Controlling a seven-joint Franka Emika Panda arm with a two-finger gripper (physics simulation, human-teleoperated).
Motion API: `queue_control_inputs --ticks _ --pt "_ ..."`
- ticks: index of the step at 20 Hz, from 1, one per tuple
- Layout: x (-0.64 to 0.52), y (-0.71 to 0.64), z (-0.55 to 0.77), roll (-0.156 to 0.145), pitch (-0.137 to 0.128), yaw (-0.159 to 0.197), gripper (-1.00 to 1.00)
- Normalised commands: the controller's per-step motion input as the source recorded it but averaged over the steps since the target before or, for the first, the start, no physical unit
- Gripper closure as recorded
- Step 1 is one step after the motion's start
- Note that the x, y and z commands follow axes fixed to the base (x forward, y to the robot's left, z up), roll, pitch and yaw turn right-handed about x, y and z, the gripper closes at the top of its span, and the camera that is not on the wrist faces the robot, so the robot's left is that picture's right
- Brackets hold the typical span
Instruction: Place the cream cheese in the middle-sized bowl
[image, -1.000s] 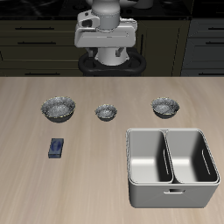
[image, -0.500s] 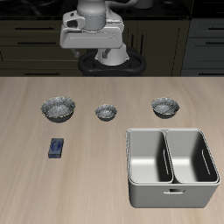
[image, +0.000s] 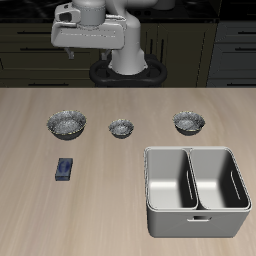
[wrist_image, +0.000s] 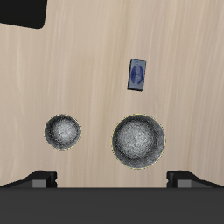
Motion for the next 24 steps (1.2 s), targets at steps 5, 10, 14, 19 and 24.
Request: queue_control_inputs --ticks 5,10,14,19,24 --pt "0.03 -0.28 0.07 -0.008 0.006 0.000 -1.00" --pt "0.16 -0.19 0.03 -0.010 -0.017 0.022 -1.00" --pt "0.19 -0.10 -0.16 0.038 0.045 -0.031 -1.00" --pt "0.29 0.01 -0.10 0.039 0.014 0.036 -1.00" --pt "0.24 -0.15 0.07 -0.031 -0.004 -0.015 -1.00"
